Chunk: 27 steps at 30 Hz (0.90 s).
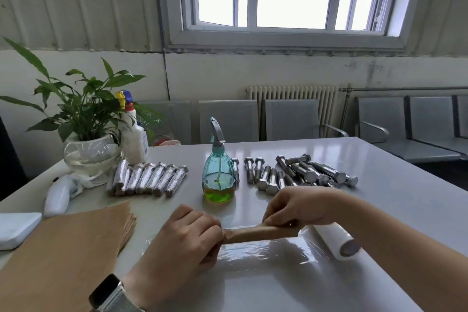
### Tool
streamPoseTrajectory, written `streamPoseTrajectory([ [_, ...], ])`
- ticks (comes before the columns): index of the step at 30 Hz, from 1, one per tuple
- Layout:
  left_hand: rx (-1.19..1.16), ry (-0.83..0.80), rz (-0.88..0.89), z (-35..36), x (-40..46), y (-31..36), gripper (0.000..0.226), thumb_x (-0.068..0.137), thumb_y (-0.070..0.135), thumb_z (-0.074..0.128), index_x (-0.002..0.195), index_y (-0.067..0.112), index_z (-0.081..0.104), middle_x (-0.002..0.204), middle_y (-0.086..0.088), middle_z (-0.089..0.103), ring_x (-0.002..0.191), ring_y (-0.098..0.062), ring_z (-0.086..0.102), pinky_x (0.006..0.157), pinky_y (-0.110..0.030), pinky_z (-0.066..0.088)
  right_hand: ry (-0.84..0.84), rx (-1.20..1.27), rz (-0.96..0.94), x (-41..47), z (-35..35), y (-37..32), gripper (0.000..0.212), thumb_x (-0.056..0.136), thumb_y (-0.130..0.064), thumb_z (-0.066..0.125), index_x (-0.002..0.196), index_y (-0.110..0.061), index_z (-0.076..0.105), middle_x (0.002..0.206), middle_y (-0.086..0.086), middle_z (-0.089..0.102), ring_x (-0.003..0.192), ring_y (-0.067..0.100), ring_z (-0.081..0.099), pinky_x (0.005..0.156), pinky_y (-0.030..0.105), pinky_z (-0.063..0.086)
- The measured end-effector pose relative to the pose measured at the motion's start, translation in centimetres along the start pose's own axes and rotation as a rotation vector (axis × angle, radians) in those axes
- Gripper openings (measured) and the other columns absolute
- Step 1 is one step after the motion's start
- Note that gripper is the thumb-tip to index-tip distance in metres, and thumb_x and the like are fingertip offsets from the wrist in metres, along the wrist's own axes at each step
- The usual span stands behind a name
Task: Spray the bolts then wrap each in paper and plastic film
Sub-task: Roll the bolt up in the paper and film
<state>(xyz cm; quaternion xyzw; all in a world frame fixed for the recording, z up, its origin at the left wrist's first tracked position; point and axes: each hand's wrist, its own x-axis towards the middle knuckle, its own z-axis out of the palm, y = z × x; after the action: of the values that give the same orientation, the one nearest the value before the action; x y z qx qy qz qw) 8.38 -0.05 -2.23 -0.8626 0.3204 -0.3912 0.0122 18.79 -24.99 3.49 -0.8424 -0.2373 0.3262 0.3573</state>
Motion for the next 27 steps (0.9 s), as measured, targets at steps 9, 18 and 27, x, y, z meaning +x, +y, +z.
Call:
streamPoseTrajectory([
  [9,0.025,-0.051,-0.023,-0.1,0.0,-0.4,0.010,0.074,0.016,0.072,0.073,0.022,0.065,0.084,0.009,0.068,0.072,-0.015,0.063,0.073,-0.028,0.040,0.375,-0.627,-0.254,-0.7,1.7,-0.6,0.007,0.092,-0.027,0.063,0.091,-0.028,0.069,0.078,-0.016,0.061,0.069,-0.005,0.053,0.062,0.006,0.040],
  [18,-0.017,-0.183,-0.036,0.2,0.1,0.0,0.004,0.075,0.029,0.064,0.077,0.026,0.065,0.084,0.011,0.067,0.072,-0.014,0.061,0.073,-0.029,0.037,0.572,-0.772,-0.428,-0.4,4.8,2.0,0.023,0.087,-0.050,0.066,0.102,-0.033,0.072,0.097,-0.013,0.063,0.090,0.005,0.055,0.083,0.023,0.036],
  [27,-0.135,-0.275,-0.182,0.1,-0.1,0.4,0.012,0.070,0.037,0.070,0.078,0.029,0.066,0.081,0.016,0.068,0.073,-0.007,0.064,0.074,-0.027,0.037,0.669,-0.639,-0.462,0.0,6.6,4.2,0.016,0.086,-0.042,0.069,0.099,-0.034,0.075,0.100,-0.016,0.064,0.101,0.008,0.058,0.091,0.030,0.038],
])
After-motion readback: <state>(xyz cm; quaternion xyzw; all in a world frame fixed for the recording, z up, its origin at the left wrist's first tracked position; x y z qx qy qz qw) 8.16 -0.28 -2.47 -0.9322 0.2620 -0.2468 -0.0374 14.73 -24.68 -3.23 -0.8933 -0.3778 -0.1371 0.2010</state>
